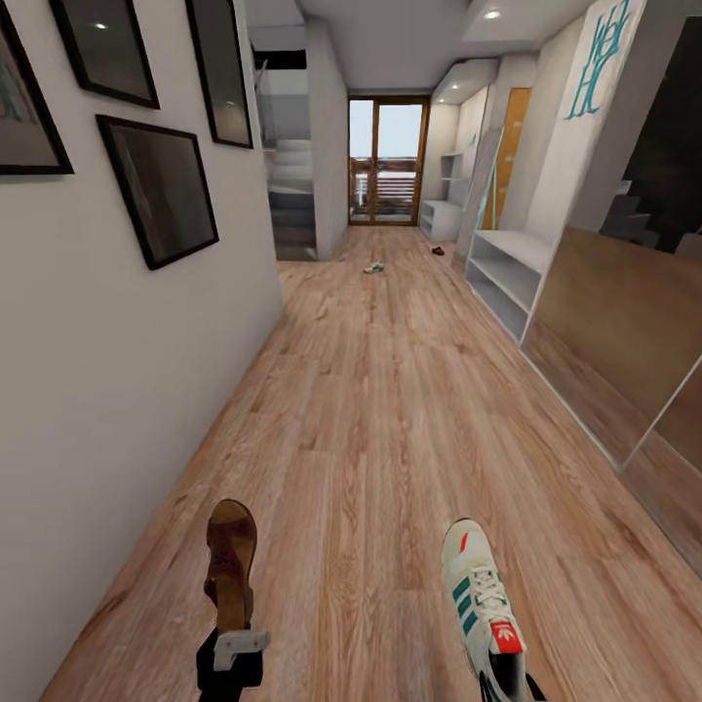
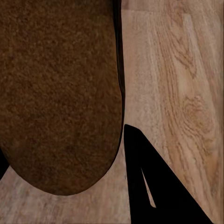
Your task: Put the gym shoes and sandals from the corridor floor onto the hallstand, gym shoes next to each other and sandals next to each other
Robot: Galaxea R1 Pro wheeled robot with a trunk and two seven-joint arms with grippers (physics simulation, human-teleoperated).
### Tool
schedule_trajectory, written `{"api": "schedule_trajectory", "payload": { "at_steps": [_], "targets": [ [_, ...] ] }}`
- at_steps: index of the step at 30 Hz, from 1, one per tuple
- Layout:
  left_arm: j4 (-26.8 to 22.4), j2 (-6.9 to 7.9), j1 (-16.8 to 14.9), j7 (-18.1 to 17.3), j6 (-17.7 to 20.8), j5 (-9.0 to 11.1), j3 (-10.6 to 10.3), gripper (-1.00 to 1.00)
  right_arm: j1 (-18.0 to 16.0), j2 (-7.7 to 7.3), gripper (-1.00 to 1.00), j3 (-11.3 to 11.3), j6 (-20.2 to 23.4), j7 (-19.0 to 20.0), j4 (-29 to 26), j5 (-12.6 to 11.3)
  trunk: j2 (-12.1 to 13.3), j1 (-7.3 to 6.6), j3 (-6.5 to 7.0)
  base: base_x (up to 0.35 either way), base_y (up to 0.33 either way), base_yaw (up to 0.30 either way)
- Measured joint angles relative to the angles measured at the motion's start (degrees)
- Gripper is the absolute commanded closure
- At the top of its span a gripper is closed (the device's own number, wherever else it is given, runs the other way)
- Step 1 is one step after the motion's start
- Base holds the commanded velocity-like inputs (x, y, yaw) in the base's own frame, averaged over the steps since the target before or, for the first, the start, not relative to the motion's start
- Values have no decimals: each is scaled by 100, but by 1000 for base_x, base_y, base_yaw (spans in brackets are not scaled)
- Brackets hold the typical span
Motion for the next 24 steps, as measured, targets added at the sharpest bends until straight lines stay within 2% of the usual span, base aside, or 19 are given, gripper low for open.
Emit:
{"api": "schedule_trajectory", "payload": {
  "at_steps": [7, 14, 24],
  "targets": [
    [-99, -1, 191, -49, -522, -87, -42, 100, 0, -6, 100, -7, -68, 8, 42, 0, 0, 0, 0, 333, -93, 0],
    [-97, -6, 240, -58, -543, -182, -181, 100, 0, -27, 100, -9, -71, 8, 17, -14, 0, 0, 0, 333, -88, 0],
    [-56, -4, 236, -57, -521, -182, -188, 100, 0, -24, 100, -14, -72, 0, 22, -2, 0, 0, 0, 333, -88, 0]
  ]
}}
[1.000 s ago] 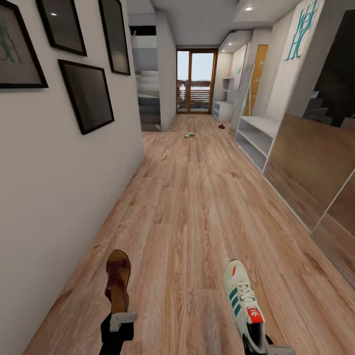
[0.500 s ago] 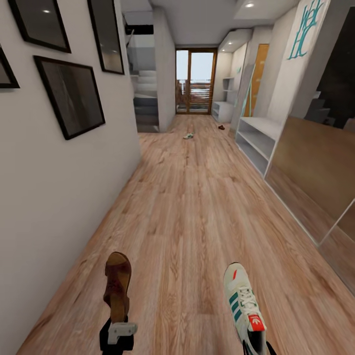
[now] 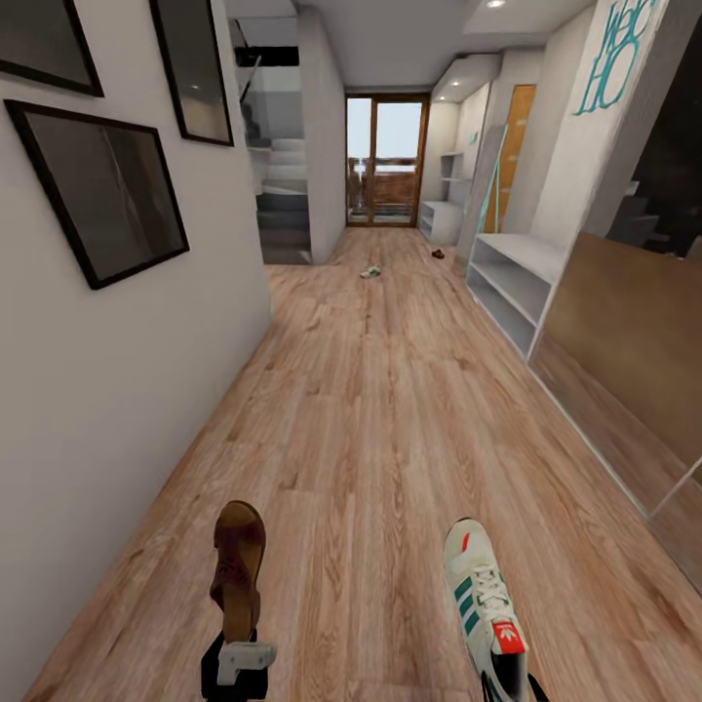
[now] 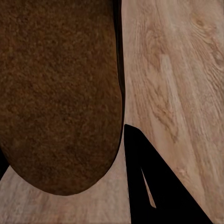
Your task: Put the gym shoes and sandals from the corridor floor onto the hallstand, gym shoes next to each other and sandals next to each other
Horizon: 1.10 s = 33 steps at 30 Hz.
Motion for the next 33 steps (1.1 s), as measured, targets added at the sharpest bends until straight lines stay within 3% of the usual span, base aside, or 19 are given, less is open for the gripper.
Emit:
{"api": "schedule_trajectory", "payload": {
  "at_steps": [33],
  "targets": [
    [-7, 3, 0, 3, 6, 40, 15, 100, 0, -3, 100, 15, -3, 14, 3, 4, 0, 0, 0, 334, -82, 0]
  ]
}}
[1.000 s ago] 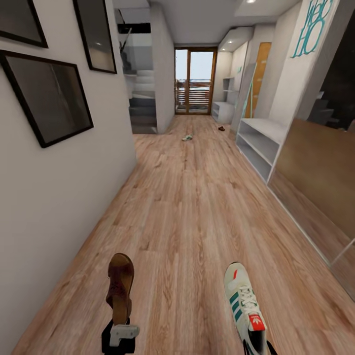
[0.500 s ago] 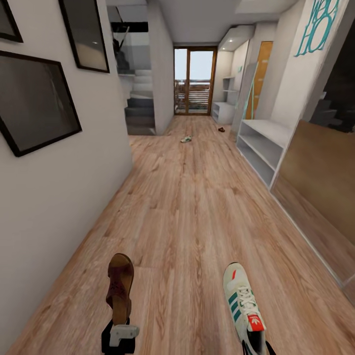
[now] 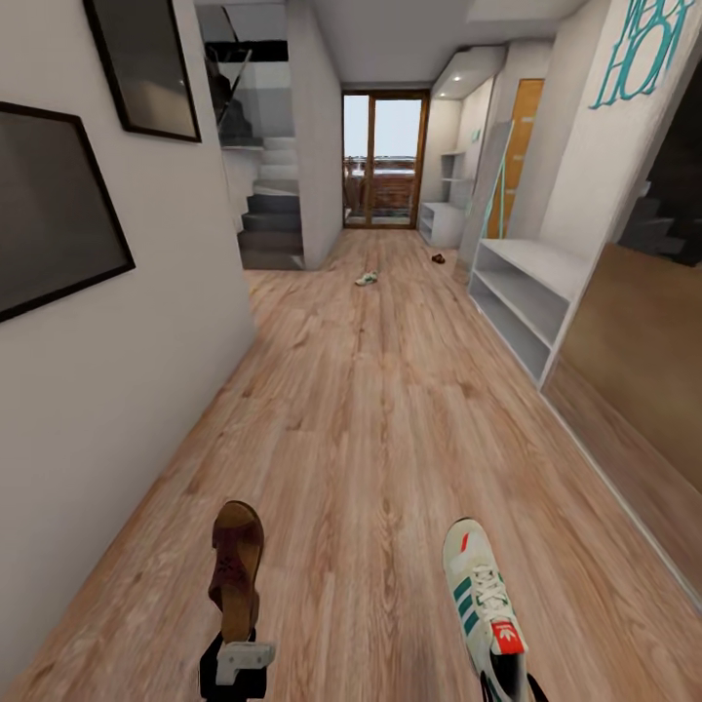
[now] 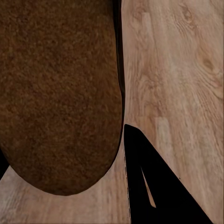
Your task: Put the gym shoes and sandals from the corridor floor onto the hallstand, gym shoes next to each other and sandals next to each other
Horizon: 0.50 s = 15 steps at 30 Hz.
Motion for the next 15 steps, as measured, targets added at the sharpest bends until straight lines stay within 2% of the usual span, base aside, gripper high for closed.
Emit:
{"api": "schedule_trajectory", "payload": {
  "at_steps": [11, 15],
  "targets": [
    [0, 0, 0, -2, -1, -8, -2, 100, 0, 32, 100, -29, -31, -27, -17, -9, 0, 0, 0, 334, -76, 0],
    [0, 0, 0, 1, -1, -6, 0, 100, 0, -6, 100, -42, -22, -130, 1, -15, 0, 0, 0, 334, -75, 0]
  ]
}}
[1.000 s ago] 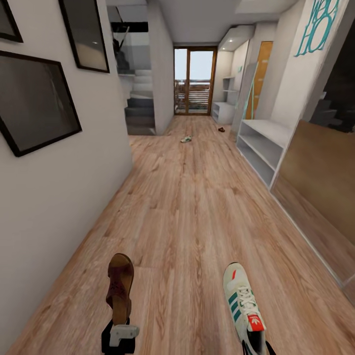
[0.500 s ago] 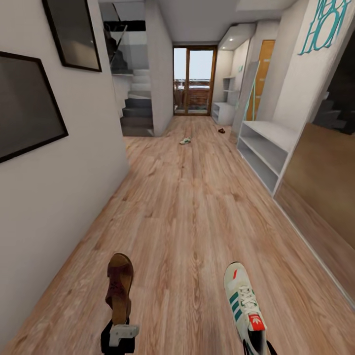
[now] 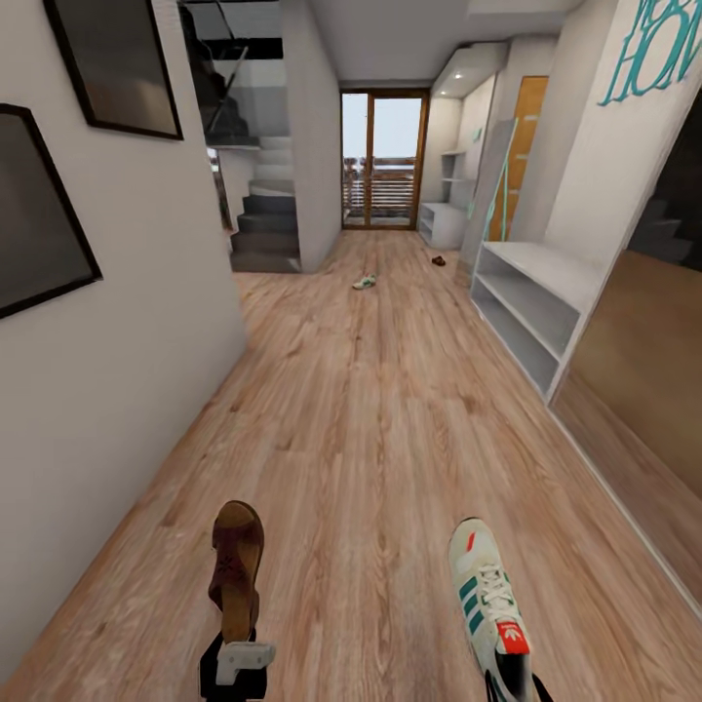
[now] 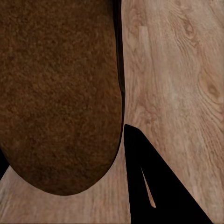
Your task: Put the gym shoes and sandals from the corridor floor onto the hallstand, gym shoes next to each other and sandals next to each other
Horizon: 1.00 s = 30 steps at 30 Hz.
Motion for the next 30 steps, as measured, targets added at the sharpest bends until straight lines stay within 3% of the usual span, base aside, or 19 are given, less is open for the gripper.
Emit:
{"api": "schedule_trajectory", "payload": {
  "at_steps": [30],
  "targets": [
    [-89, 6, -4, 8, 6, -6, 30, 100, 0, -18, 100, 23, 15, -26, -28, 13, 0, 0, 0, 335, -23, 0]
  ]
}}
